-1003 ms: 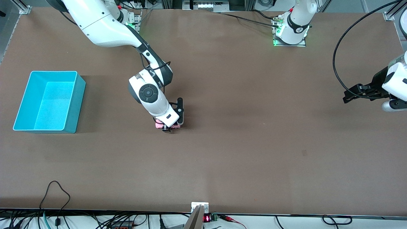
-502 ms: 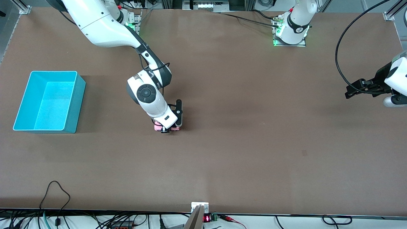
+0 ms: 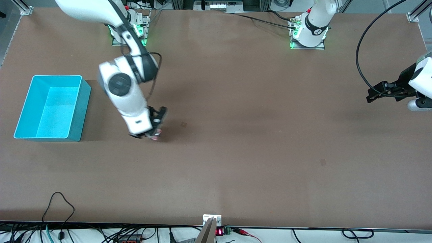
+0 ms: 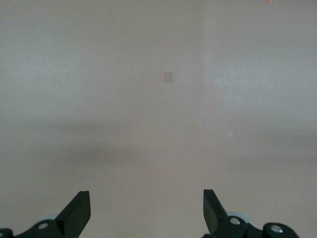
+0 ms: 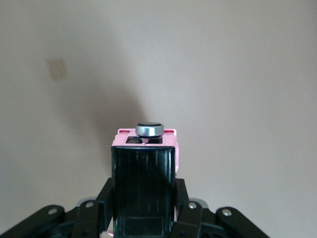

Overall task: Wind and store pink jeep toy
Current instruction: 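Carry the jeep into the cyan bin with the right gripper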

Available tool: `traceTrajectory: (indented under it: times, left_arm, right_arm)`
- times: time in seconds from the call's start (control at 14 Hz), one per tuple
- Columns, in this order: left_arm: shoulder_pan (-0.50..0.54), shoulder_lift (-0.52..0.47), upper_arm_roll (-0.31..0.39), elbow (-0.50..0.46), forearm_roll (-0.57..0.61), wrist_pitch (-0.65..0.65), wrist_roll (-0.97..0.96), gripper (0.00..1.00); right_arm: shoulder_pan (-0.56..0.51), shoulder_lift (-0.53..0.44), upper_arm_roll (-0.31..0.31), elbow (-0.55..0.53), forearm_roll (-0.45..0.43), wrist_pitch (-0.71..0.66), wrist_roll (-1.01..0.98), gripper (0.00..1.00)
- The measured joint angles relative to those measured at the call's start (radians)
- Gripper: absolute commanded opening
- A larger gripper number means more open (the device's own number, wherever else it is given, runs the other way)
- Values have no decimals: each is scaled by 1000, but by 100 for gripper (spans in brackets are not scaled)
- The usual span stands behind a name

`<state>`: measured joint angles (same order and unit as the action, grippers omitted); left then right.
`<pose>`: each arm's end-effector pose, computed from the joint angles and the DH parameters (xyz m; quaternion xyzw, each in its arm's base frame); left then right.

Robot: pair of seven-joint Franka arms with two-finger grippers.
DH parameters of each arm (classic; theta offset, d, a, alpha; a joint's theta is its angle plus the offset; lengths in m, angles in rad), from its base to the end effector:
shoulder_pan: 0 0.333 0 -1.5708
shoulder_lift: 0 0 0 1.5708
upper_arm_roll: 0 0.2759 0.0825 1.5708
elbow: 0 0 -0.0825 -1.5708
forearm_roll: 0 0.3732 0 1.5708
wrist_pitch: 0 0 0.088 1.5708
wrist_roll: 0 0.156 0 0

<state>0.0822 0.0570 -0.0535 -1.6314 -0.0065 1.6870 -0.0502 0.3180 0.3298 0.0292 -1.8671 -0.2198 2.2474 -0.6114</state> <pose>0.5659 0.0158 0.4858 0.9992 0.0399 -0.0007 0.0047 0.5832 0.1953 0.2654 0.8518 0.5166 0.0143 0.0852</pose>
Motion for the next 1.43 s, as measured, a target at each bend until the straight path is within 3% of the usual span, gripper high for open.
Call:
traceTrajectory:
  times: [0.22,0.43,0.65,0.86,1.08,1.43]
  left_arm:
    - [0,0,3,0,0,-3,1,100]
    - [0,0,5,0,0,-4,1,100]
    - [0,0,6,0,0,-12,1,100]
    - [0,0,9,0,0,-17,2,100]
    - [0,0,10,0,0,-17,2,100]
    - [0,0,13,0,0,-17,2,100]
  right_arm:
    - [-29,-154,-146,-149,1,-2,34,0]
    - [-58,-237,-324,-231,5,-2,61,0]
    - [-66,-244,-485,-265,62,14,63,0]
    - [-68,-207,-600,-324,97,118,65,0]
    - [-73,-122,-658,-356,186,197,67,0]
    - [-103,14,-666,-357,366,253,39,0]
